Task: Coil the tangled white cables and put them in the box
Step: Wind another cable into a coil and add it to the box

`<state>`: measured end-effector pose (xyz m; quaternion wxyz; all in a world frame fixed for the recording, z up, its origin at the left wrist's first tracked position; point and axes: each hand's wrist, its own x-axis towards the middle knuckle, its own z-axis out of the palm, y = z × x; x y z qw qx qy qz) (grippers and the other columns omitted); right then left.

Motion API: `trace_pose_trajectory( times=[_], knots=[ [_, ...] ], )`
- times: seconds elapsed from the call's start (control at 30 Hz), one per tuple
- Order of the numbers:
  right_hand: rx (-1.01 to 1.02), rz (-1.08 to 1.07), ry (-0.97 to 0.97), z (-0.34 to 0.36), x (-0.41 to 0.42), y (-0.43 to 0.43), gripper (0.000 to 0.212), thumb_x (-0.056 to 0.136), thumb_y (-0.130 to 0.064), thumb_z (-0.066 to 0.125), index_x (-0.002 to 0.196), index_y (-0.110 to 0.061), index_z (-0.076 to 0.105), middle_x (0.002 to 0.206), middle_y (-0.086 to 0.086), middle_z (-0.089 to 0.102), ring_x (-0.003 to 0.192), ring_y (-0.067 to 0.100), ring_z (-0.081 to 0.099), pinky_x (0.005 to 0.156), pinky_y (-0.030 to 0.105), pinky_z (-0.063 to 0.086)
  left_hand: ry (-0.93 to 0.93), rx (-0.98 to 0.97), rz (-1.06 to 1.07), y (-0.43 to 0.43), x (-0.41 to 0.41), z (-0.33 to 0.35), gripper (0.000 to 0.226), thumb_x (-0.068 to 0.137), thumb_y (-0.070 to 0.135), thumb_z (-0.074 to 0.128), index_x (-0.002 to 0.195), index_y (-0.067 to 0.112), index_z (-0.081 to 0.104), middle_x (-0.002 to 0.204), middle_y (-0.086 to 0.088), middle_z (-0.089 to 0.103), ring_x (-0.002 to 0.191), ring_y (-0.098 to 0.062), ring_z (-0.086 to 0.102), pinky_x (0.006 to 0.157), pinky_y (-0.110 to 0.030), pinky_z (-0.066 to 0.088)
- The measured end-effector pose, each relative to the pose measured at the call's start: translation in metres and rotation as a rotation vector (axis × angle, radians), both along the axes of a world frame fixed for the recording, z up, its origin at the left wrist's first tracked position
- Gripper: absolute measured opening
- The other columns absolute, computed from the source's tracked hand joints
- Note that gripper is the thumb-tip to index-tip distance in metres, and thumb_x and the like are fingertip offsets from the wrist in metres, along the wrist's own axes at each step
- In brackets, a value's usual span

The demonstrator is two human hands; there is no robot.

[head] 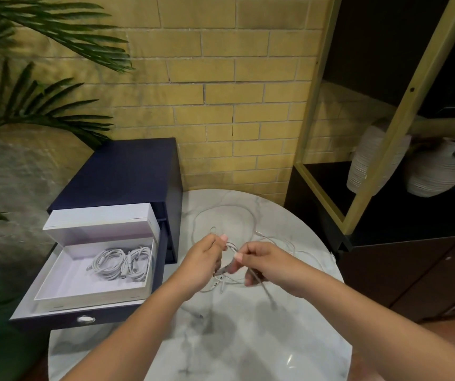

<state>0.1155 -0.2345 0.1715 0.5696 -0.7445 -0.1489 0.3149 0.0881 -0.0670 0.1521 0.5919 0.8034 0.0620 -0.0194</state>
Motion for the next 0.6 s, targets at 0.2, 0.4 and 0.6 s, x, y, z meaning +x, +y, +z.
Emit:
trace_pose_trajectory(
  times=[0.2,0.4,0.6],
  knots=[
    [0.003,0.056,-0.065,0.001,0.001,0.001,0.018,0.099,-0.02,0.052,0.081,-0.016,0.048,0.115,0.009,0.068,0.109,0.011,0.063,0.087,0.031,0.052,0.009,0.036,0.017,0.001,0.005,0.0,0.034,0.098,0.04,0.047,0.081,0.011,0.053,0.06,0.003,0.043,0.054,-0.012,0.04,0.058,-0.028,0.037],
    [-0.13,0.092,-0.207,0.014,0.014,-0.006,0.017,0.099,-0.021,0.05,0.092,-0.012,0.063,0.098,-0.006,0.073,0.094,0.003,0.066,0.084,0.03,0.052,-0.1,0.28,0.007,0.006,0.002,0.0,0.031,0.1,0.037,0.043,0.082,0.014,0.055,0.06,0.002,0.047,0.052,-0.01,0.043,0.049,-0.018,0.036],
    [-0.375,0.043,-0.703,0.02,0.033,-0.01,0.015,0.094,-0.029,0.058,0.093,-0.024,0.073,0.096,-0.002,0.057,0.09,0.012,0.055,0.083,0.029,0.045,0.014,0.155,-0.134,0.008,0.001,0.008,0.038,0.095,0.048,0.048,0.072,0.018,0.046,0.06,0.009,0.044,0.055,-0.008,0.044,0.057,-0.02,0.038]
  ],
)
